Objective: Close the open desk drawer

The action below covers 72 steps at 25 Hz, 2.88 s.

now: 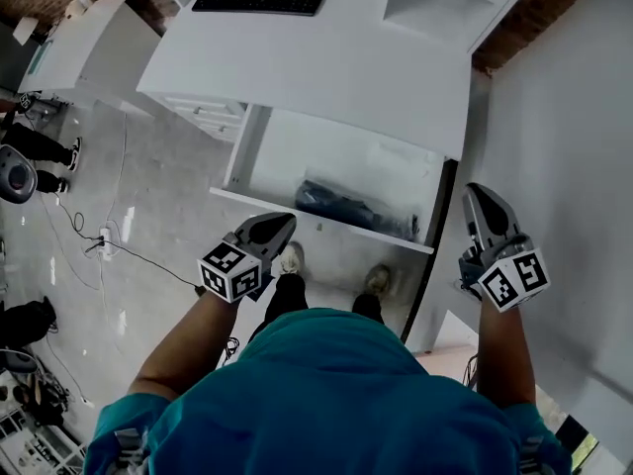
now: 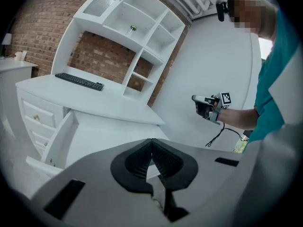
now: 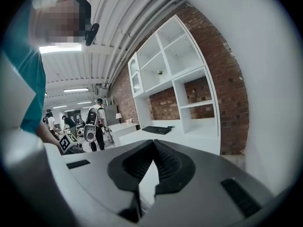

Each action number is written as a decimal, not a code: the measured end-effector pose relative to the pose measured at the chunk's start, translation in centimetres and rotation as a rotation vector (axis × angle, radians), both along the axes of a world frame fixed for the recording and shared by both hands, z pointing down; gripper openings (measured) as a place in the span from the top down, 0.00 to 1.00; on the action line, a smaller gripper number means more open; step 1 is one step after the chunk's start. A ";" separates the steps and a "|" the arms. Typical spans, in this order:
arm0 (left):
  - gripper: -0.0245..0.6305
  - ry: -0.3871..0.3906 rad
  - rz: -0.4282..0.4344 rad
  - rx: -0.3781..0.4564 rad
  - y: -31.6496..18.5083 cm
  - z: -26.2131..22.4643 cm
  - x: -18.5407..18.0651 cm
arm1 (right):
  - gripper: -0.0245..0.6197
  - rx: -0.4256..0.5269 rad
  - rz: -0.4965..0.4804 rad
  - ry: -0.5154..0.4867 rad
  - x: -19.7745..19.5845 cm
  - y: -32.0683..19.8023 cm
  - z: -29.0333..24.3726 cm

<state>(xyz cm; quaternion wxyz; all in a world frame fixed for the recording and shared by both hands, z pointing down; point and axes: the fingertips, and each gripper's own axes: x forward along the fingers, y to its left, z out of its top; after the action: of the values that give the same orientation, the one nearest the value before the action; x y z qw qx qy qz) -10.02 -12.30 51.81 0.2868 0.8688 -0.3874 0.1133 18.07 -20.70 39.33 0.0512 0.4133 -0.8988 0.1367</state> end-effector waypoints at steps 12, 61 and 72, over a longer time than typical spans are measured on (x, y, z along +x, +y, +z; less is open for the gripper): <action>0.94 -0.066 0.032 -0.163 3.7 12.9 2.9 | 0.93 0.003 0.120 0.004 4.1 2.4 3.6; 0.82 -0.285 -0.028 -0.369 -1.0 22.5 5.0 | 0.93 -0.012 0.158 0.001 6.9 2.3 6.3; 0.82 -0.275 -0.045 -0.362 -4.5 22.2 5.3 | 0.93 -0.019 0.159 -0.005 7.2 1.1 6.7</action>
<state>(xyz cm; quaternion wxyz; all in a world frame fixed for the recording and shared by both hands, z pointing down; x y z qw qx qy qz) -4.75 -16.80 73.98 0.3851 0.7707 -0.4153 0.2919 25.23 -19.57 46.06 0.0418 0.4827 -0.8618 0.1498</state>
